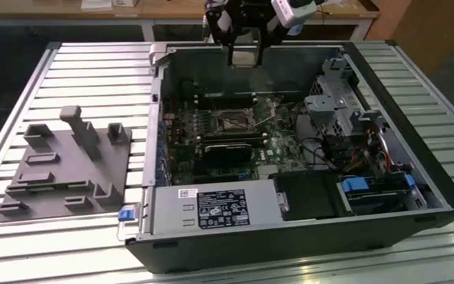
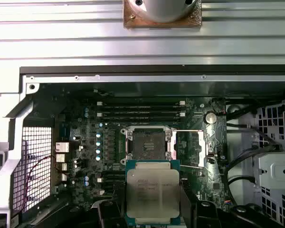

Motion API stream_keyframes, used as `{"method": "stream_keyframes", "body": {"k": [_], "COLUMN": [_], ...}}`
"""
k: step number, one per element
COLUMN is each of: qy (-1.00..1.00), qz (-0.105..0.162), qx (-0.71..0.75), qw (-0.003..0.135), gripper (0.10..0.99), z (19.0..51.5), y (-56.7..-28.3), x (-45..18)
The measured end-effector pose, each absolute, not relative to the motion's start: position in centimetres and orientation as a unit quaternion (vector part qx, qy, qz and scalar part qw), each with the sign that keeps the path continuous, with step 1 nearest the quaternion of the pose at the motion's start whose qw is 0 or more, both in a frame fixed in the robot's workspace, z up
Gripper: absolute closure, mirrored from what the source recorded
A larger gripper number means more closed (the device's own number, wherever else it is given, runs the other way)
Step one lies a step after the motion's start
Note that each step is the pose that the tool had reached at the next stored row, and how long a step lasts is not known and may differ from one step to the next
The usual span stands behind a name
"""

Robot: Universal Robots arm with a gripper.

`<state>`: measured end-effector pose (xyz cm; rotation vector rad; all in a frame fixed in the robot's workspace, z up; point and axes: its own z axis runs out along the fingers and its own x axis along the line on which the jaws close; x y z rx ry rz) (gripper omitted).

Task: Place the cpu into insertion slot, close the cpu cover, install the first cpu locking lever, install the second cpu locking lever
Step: 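Place the cpu into insertion slot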

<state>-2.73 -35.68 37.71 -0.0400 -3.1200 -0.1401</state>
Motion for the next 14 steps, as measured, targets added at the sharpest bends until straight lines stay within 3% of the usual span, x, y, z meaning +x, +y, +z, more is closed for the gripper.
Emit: {"method": "stream_keyframes", "body": {"k": [14], "qy": [-0.999], "qz": [-0.045], "qx": [-0.013], "qw": [0.008], "gripper": [0.545], "z": [37.55], "y": [-35.68], "x": [-2.74]}}
